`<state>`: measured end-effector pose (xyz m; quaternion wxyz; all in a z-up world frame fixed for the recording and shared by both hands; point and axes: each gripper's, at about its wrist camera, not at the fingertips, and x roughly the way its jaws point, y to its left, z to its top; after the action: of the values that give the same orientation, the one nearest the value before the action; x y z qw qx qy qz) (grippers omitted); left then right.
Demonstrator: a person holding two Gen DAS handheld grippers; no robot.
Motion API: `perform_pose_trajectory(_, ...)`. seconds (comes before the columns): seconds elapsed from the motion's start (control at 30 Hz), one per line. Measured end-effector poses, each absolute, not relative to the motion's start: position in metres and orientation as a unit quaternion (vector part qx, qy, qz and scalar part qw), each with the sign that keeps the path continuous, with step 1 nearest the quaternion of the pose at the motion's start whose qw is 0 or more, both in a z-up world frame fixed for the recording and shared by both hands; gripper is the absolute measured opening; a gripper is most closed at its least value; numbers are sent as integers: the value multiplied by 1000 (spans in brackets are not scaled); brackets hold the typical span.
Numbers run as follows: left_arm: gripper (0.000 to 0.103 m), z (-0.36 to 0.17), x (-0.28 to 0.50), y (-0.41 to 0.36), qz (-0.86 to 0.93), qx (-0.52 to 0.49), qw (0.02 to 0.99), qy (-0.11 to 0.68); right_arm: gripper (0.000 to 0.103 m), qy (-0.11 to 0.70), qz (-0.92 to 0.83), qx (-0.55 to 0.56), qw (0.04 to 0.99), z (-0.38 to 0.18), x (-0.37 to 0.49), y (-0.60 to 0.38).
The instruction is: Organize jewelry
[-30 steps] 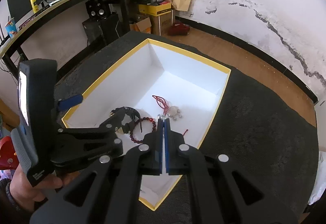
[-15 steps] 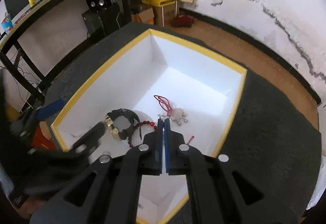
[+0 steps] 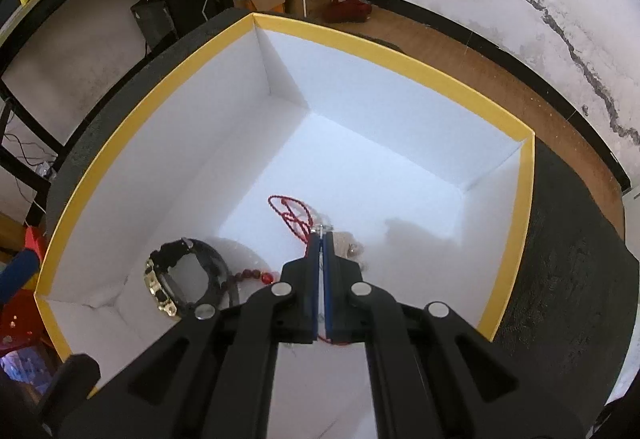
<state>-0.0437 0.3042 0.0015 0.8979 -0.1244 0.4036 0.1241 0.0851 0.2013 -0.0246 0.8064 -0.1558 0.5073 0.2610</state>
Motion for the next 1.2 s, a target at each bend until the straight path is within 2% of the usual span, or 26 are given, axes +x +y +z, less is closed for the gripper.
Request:
perform_pose_trajectory(0.2,97,1,-43,302,119,-123,898,406,5,510,259,-162,804,-26,88,202)
perform_pose_trajectory(0.23,97,0,-42,301,119,-122,898,407,22,509,259,-162,805,-25,88,202)
perform_pose_trajectory(0.27,97,0,-42,301,119,-121,898,406,66,506,259,-161,807,-23,87,202)
perform_pose_trajectory(0.3,97,1,-43,301,119,-122,898,405,83,499,265,-151,811,-19,87,200)
perform_pose_trajectory(0.33,97,1,-43,301,119,-122,899,403,92,490,274,-141,816,-14,85,198)
perform_pose_trajectory(0.47,97,0,-44,302,122,-124,899,403,96,475,274,-128,826,5,80,189)
perform_pose_trajectory(0.63,97,-1,-45,301,122,-125,898,404,96,462,261,-107,841,31,65,158)
perform_pose_trajectory(0.83,97,11,-45,283,107,-134,898,404,96,451,217,-84,862,66,36,81)
perform_pose_trajectory(1.2,97,47,-30,148,21,-62,909,411,96,422,81,-55,901,98,-10,-102)
